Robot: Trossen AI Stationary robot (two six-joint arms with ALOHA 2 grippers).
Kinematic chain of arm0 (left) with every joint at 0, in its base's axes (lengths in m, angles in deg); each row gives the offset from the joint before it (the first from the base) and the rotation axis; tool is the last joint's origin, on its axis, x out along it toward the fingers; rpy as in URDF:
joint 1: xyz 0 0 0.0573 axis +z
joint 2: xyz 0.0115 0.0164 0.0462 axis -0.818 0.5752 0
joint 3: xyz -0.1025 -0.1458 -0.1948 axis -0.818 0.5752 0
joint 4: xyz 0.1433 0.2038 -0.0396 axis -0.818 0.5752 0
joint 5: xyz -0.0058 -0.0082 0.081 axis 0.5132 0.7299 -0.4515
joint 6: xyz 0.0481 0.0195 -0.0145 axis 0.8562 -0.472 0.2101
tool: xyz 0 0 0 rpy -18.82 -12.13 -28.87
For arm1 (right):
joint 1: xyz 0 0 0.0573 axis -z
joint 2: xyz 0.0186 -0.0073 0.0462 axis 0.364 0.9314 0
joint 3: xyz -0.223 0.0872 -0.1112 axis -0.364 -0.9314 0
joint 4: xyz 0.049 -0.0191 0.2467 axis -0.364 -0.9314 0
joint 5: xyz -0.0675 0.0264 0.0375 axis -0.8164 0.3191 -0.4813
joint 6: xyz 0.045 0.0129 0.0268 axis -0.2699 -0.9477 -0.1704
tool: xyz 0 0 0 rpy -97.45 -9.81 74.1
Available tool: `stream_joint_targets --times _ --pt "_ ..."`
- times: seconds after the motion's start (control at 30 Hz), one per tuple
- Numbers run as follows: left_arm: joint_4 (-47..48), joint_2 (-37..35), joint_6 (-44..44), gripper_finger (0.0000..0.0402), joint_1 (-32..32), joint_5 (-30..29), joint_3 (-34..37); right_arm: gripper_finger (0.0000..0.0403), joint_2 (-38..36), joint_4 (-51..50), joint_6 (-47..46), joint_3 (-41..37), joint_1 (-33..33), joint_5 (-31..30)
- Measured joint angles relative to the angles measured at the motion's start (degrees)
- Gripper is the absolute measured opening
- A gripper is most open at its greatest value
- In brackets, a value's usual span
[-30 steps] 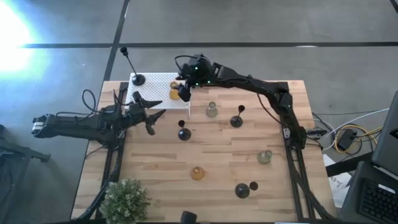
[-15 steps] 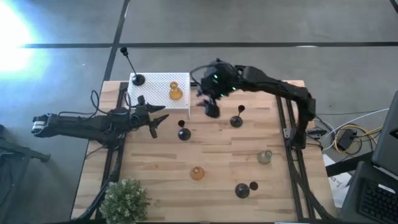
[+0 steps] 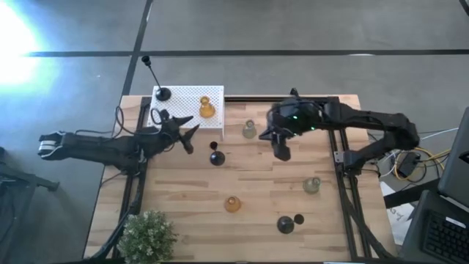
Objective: Pick & Place candle stick holders
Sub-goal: Put the top orange candle holder on the shelf
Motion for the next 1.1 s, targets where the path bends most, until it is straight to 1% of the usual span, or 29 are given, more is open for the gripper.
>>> stream_joint_targets --times 0.13,0.27,0.33,0.4,0.5,0.67,0.83,0.93,1.1 --pt "-4.1 3.9 -0.1 0.0195 3.3 -0.2 0.0 0.0018 -5.8 3.8 -0.4 -7.1 0.0 -0.8" --pt "-5.1 7.3 -2.5 0.0195 7.9 0.2 0.0 0.0018 -10.9 6.3 -0.8 -11.4 0.0 -2.6" --pt "-5.0 9.0 -3.8 0.0195 10.0 1.5 -0.1 0.0018 -13.0 7.2 -1.3 -13.1 0.0 -2.6" --pt "-5.1 10.6 -4.8 0.0196 12.1 3.9 -0.6 0.0018 -14.8 7.9 -1.7 -14.3 0.0 -2.6" --pt "-5.0 12.9 -5.6 0.0207 14.4 5.9 -1.7 0.0018 -17.2 9.2 -1.7 -16.2 0.0 -2.7" --pt "-5.5 16.9 -5.6 0.0241 16.7 6.3 -3.6 0.0018 -19.1 10.4 -1.7 -18.6 0.0 -2.8" --pt "-6.7 20.7 -5.4 0.0274 17.7 6.4 -4.8 0.0018 -19.5 10.5 -1.7 -20.0 0.0 -3.0" --pt "-10.3 22.9 -5.0 0.0284 18.1 6.5 -4.9 0.0018 -19.5 10.4 -1.7 -20.5 0.0 -3.0" --pt "-15.5 26.1 -4.9 0.0287 18.8 6.7 -5.0 0.0018 -19.4 10.4 -1.5 -20.8 0.0 -3.1"
